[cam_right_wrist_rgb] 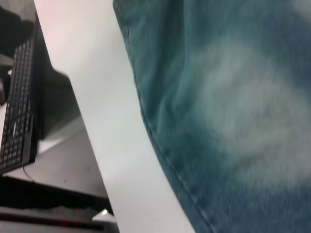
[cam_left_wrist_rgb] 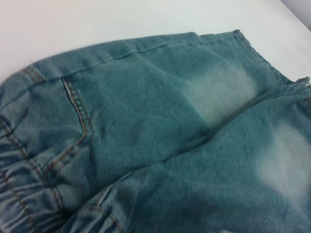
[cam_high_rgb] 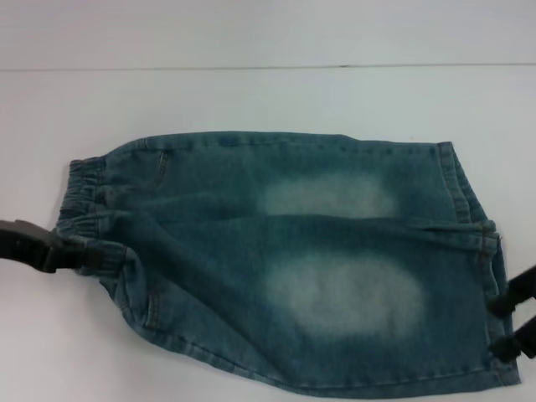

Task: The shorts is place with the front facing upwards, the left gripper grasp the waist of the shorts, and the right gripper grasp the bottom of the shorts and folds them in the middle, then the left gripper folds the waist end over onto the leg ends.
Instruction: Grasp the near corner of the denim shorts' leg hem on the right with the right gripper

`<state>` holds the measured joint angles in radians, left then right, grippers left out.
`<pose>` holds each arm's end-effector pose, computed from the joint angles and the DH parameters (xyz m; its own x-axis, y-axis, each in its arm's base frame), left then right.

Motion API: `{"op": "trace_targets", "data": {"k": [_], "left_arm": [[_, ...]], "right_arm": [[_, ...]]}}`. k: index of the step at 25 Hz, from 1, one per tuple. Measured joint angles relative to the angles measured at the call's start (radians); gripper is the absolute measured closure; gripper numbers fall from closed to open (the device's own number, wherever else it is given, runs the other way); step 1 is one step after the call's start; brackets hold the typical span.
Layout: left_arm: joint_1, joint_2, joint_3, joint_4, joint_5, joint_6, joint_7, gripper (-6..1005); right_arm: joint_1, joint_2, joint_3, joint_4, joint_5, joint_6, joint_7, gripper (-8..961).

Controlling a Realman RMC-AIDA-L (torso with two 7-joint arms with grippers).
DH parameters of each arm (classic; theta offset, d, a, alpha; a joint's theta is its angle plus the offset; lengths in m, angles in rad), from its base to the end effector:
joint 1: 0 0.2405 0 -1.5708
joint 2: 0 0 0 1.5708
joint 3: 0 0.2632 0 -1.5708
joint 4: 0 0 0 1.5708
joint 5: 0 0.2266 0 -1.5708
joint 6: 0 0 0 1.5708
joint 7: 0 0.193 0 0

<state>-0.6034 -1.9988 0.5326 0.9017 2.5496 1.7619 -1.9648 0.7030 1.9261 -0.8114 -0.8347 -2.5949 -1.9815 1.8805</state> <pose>-0.3081 0.3547 0.0226 0.6229 0.7712 0.1310 0.7819 -0.6088 -0.1339 0.2789 0.3282 0.0185 0.7667 -0.5882 0.2574 -0.6231 -0.7782 0.0777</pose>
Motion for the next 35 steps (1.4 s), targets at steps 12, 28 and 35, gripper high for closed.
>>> {"op": "trace_targets", "data": {"k": [12,28,35], "left_arm": [[-0.022,-0.004,0.005,-0.028,0.003,-0.006,-0.003,967],[-0.022,-0.006,0.006,-0.038,0.002,-0.022,0.001,968],[-0.022,-0.008,0.006,-0.05,0.004,-0.041,0.001,968]], "right_arm": [[0.005,0.0,-0.06,0.026,-0.182,-0.005,0.031,72],[0.03,0.043,-0.116,0.081,-0.205,0.028,0.036,72],[0.042,0.051,-0.123,0.099,-0.205,0.055,0.045,73]]}}
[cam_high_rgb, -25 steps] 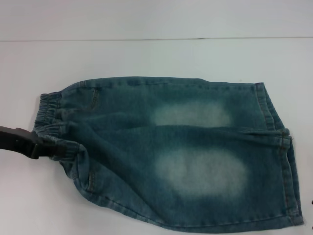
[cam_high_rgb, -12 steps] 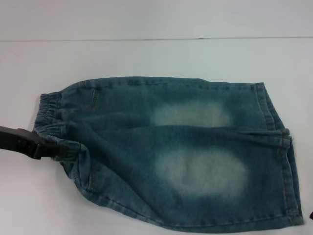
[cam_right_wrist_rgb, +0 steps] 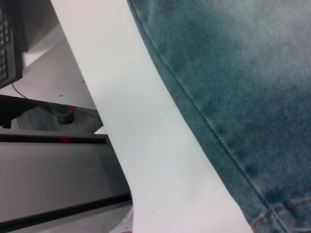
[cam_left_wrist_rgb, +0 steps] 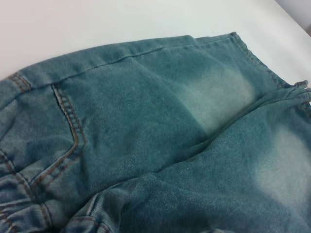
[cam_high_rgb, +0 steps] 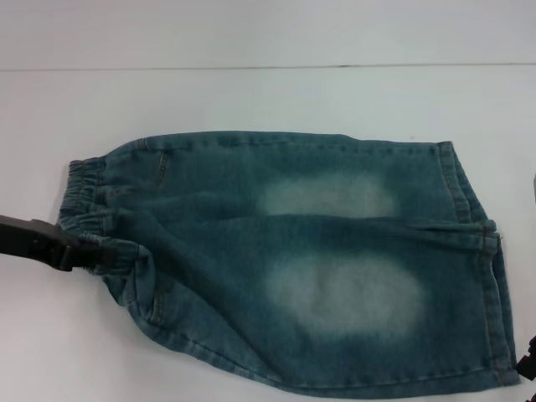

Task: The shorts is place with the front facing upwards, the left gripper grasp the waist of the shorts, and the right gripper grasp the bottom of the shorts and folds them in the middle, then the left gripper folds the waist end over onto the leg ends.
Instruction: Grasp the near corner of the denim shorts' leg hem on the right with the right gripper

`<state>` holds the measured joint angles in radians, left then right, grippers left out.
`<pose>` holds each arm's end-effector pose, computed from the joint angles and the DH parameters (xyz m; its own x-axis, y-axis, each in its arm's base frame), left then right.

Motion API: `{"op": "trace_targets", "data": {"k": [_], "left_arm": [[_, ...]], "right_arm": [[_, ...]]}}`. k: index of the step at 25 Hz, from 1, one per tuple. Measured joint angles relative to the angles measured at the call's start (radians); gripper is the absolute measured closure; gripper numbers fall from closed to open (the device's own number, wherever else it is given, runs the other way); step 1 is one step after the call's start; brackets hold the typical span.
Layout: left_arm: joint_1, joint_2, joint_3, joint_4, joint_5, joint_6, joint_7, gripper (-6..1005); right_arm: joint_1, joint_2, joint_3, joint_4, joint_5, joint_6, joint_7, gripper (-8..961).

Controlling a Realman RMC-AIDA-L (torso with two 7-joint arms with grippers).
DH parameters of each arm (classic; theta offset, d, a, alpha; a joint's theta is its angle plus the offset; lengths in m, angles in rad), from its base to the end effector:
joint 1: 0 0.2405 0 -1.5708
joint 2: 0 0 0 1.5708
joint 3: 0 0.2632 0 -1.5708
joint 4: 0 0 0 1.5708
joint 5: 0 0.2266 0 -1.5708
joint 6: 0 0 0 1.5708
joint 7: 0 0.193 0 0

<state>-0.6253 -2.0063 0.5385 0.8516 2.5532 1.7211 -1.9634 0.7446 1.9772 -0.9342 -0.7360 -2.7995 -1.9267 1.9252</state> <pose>-0.3049 0.3602 0.0093 0.6205 0.7733 0.1304 0.7841 -0.6086 -0.1215 0.3034 0.3075 -0.0108 0.6530 -0.5466 0.5241 -0.6682 -0.7416 0.0591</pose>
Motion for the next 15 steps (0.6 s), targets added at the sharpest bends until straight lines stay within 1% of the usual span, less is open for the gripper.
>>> {"op": "trace_targets", "data": {"k": [15], "left_arm": [[0.007,0.0,0.001,-0.01,-0.005,0.0,-0.002,967]], "right_arm": [[0.0,0.002,0.0,0.006,0.0,0.046,0.012,72]]}}
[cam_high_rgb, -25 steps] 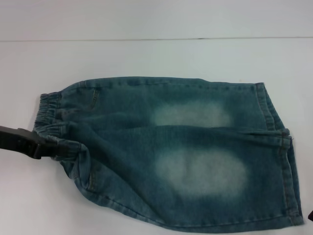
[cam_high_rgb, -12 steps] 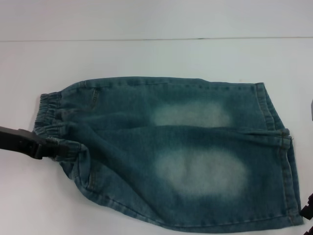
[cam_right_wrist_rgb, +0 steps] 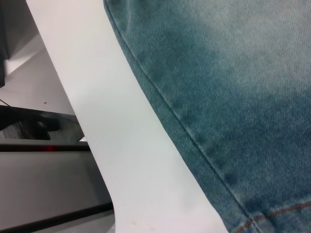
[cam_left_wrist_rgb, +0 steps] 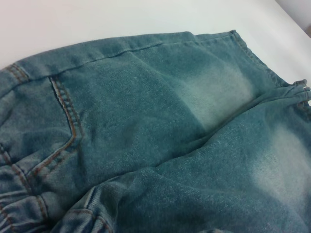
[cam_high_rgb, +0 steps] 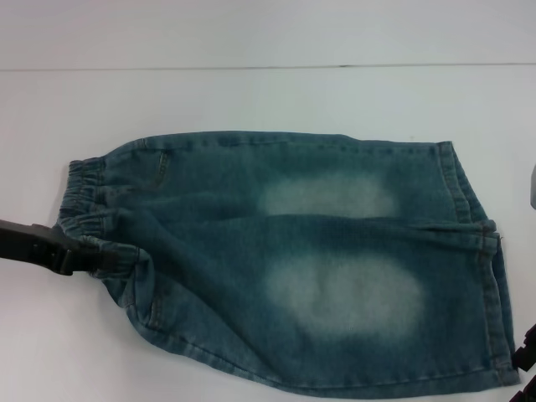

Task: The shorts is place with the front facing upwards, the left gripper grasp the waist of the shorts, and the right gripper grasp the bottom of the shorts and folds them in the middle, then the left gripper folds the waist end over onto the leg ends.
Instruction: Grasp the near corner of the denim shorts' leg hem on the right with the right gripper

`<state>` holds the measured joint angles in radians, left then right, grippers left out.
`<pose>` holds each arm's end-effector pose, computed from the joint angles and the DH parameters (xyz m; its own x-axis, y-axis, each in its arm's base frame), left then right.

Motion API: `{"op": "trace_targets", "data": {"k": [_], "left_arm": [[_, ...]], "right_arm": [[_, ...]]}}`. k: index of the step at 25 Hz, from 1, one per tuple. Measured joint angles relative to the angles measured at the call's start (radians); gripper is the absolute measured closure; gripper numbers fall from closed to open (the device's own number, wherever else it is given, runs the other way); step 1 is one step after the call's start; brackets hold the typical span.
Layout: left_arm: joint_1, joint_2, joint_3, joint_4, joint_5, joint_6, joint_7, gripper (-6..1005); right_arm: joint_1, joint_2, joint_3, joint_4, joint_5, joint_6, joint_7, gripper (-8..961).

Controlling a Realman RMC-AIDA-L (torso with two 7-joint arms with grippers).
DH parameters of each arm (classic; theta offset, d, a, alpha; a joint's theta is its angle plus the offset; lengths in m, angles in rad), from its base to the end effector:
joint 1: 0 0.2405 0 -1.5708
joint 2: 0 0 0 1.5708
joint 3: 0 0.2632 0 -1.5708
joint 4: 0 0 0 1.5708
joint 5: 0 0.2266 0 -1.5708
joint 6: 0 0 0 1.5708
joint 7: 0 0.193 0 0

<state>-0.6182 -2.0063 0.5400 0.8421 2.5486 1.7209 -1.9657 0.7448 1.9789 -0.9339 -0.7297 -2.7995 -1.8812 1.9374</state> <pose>-0.3070 0.3572 0.0072 0.6102 0.7812 0.1318 0.7922 -0.6000 -0.1116 0.3069 0.3139 -0.0143 0.6497 -0.5621 0.5118 -0.6640 -0.7474 0.0220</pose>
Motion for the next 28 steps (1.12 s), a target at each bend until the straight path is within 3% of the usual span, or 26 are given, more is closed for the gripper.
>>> {"op": "trace_targets", "data": {"k": [20,28], "left_arm": [[-0.001,0.0,0.0,0.0,0.004,0.006,-0.004,967],[0.0,-0.005,0.0,0.002,-0.001,0.02,-0.005,967]], "right_arm": [[-0.003,0.014,0.083,0.006,0.036,0.027,-0.046,73],[-0.009,0.011,0.079,0.013,0.056,0.049,-0.059,377]]}}
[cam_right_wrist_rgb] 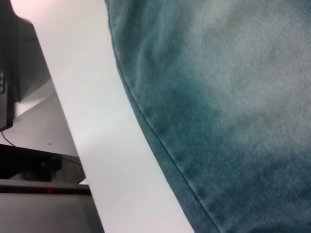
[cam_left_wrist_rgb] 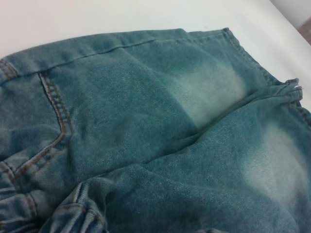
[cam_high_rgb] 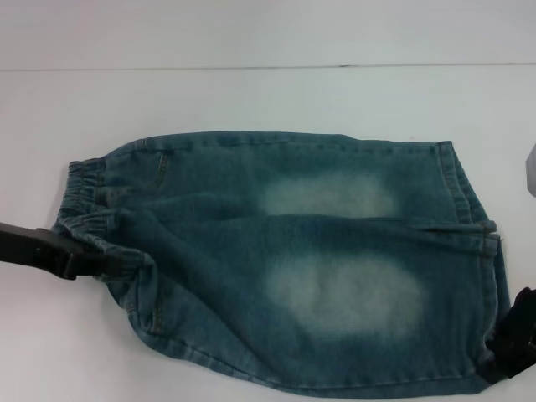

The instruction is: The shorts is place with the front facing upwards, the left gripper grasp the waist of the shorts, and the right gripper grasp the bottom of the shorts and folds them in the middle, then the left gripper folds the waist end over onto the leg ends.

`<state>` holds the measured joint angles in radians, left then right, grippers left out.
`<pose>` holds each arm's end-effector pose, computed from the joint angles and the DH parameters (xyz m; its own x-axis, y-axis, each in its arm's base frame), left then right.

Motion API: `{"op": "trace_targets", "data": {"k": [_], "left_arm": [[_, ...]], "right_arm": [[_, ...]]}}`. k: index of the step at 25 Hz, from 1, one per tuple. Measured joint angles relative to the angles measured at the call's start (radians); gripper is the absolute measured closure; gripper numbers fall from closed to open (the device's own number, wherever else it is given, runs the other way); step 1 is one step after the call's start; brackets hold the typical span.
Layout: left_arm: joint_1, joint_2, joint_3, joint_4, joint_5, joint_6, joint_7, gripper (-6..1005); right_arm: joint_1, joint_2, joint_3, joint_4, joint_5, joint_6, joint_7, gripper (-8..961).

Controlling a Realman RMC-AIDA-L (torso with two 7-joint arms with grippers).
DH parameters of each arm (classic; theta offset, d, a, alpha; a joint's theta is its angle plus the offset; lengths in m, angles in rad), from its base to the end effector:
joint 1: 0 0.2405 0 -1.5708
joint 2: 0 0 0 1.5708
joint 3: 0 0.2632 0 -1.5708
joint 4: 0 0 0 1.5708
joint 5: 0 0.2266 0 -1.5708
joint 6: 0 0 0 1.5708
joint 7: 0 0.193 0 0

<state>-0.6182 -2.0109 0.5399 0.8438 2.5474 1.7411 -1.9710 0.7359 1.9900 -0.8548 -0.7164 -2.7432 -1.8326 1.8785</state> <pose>-0.3039 0.3535 0.0049 0.6064 0.7851 0.1262 0.7952 -0.5998 -0.0890 0.3007 0.3225 -0.0248 0.7186 -0.5779 0.3869 -0.6397 -0.7675 0.0418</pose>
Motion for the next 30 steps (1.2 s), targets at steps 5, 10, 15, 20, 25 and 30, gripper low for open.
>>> {"op": "trace_targets", "data": {"k": [5,10,15,20,25,30], "left_arm": [[-0.002,-0.003,0.0,0.001,-0.001,0.001,0.0,967],[-0.004,-0.003,0.0,0.002,-0.001,0.003,0.0,967],[-0.007,-0.003,0.0,0.003,-0.001,0.011,-0.001,968],[-0.012,0.007,0.0,0.006,-0.001,0.044,-0.009,968],[-0.031,0.023,0.0,0.006,0.036,0.099,-0.027,968],[-0.048,0.04,-0.003,0.006,0.075,0.126,-0.034,968]], "right_arm": [[-0.001,0.002,-0.01,0.017,-0.004,0.029,0.001,635],[-0.004,0.002,-0.008,0.018,-0.005,0.033,-0.003,829],[-0.011,-0.003,-0.001,0.018,0.0,0.027,-0.016,883],[-0.024,-0.016,0.079,0.015,0.006,0.024,-0.076,901],[-0.036,-0.048,0.228,0.051,0.007,0.006,-0.164,908],[-0.07,-0.067,0.349,0.056,0.067,-0.015,-0.228,907]]}}
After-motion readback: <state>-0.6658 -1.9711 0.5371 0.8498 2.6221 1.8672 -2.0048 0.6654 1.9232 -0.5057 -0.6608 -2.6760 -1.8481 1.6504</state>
